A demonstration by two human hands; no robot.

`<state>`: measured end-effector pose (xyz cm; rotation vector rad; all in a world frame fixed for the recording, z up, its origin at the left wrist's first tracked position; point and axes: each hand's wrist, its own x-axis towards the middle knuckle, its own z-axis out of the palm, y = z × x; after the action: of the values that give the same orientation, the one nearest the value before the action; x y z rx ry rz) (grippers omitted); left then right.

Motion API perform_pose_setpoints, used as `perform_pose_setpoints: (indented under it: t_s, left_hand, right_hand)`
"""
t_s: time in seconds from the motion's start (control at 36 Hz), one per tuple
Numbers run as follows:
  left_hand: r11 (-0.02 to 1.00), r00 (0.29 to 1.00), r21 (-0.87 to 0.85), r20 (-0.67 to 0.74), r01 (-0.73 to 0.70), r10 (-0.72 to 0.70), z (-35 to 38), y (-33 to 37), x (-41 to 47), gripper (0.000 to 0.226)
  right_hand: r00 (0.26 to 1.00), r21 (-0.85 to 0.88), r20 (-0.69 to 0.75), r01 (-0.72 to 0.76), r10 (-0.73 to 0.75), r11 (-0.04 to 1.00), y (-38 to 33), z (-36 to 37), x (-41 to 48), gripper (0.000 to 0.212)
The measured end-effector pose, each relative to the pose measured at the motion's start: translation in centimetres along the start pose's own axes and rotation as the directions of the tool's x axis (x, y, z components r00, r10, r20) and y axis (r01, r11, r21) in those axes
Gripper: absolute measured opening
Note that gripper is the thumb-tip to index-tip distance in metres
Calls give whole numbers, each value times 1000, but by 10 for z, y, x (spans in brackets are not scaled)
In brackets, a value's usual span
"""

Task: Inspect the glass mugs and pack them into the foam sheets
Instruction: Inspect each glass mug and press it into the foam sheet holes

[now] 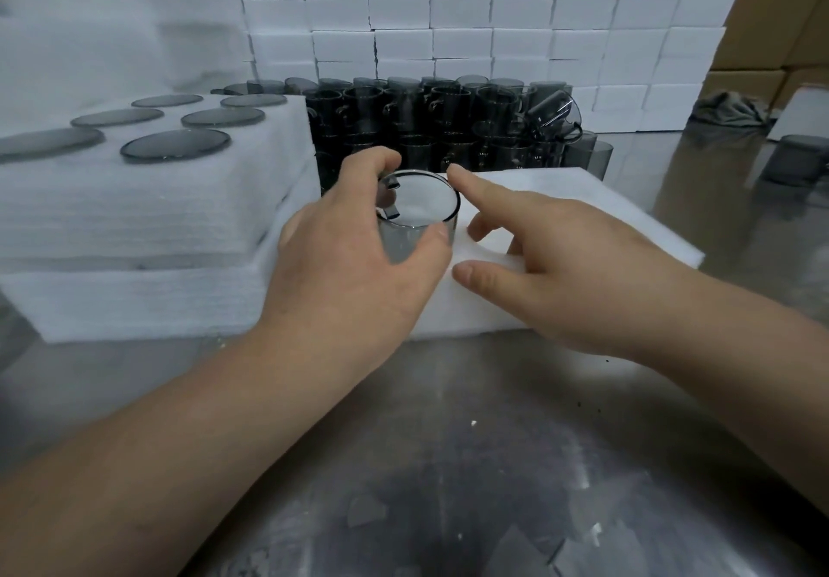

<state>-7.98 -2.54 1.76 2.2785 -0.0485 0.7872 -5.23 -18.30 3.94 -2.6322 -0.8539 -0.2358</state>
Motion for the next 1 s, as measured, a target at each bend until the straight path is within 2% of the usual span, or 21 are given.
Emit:
perform_pose_setpoints:
  t_s: [0.33, 0.56, 0.64, 0.75, 1.0]
  left_hand:
    - [997, 997, 52, -56, 58, -55, 1, 3, 2, 59]
    - [992, 993, 127, -114, 4, 11, 2, -1, 3, 72]
    - [992, 997, 122, -68, -35, 44, 2, 0, 0, 82]
    - [989, 995, 115, -25, -88, 92, 1, -2, 2, 73]
    - [999, 999, -16, 16, -29, 29, 4, -5, 5, 69]
  right_hand:
    - [1000, 20, -17, 8, -7, 1000, -1, -1, -1, 74]
    - [1000, 23, -21, 1, 0, 1000, -2, -1, -1, 75]
    - [999, 29, -42, 1, 1, 1000, -3, -1, -1, 74]
    - [999, 7, -40, 2, -2, 1000, -3, 0, -1, 75]
    - [999, -4, -37, 28, -28, 1000, -1, -1, -1, 75]
